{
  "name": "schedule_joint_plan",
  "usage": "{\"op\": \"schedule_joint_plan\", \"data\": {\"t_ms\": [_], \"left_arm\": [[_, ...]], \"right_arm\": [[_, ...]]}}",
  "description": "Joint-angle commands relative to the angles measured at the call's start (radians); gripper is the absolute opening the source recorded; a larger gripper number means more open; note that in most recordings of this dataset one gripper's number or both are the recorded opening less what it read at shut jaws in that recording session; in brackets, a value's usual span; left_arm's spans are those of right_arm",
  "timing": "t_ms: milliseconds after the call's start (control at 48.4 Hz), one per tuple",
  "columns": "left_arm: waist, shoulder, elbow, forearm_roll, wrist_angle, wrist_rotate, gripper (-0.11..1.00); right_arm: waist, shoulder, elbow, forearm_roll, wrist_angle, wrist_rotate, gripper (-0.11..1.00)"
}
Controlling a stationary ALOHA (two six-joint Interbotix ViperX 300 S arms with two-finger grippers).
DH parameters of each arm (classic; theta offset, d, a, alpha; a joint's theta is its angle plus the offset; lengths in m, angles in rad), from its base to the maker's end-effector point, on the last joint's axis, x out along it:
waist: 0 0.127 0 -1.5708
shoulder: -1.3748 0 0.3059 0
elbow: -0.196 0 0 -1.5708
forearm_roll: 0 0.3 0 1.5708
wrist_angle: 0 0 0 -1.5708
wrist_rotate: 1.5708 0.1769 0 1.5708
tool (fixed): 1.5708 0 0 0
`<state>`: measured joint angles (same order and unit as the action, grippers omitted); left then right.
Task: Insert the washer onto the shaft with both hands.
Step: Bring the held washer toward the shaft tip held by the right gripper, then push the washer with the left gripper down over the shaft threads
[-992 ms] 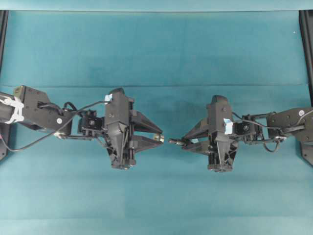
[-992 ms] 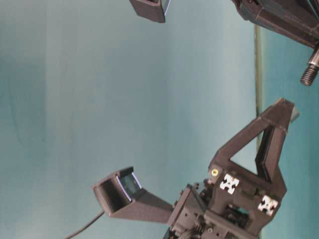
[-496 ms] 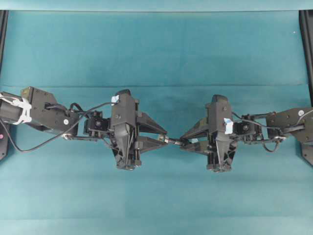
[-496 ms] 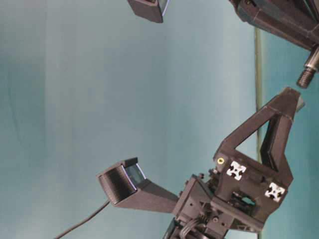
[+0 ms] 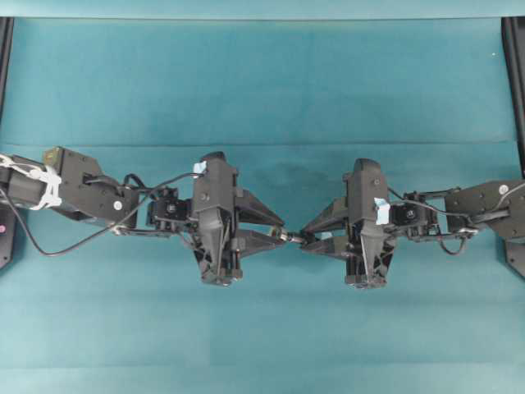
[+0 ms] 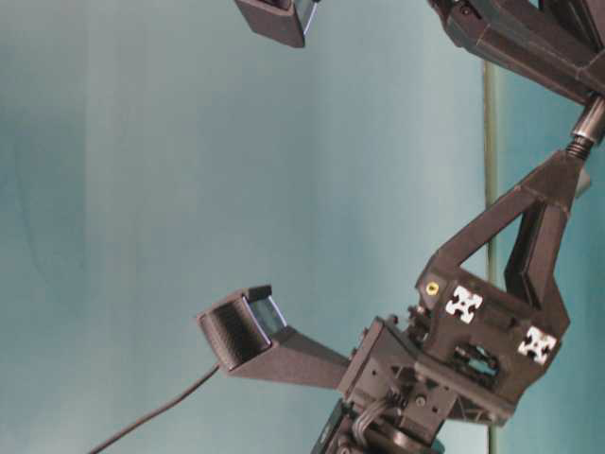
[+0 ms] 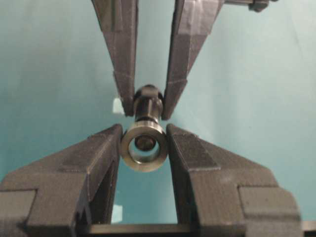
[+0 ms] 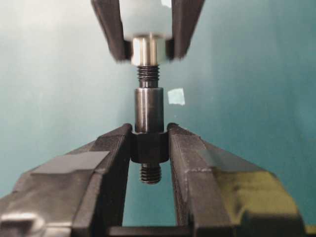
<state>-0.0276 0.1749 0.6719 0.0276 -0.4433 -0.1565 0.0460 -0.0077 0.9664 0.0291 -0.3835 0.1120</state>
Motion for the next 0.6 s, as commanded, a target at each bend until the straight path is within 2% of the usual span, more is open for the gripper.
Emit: {"op": "schedule_joint_plan", "data": {"t_ms": [0,578], "left_arm": [[-0.002,0.0,-0.021,0.0,-0.011,-0.002,0.34],[-0.002,0.018,-0.035,0.0,-0.008,-0.002,0.34]], "right_arm": [[0.005,-0.008,-0.015,0.002,-0.011,0.011,0.0],[0.002,-0.006,-0.017,0.002,-0.011,0.011,0.0]]}}
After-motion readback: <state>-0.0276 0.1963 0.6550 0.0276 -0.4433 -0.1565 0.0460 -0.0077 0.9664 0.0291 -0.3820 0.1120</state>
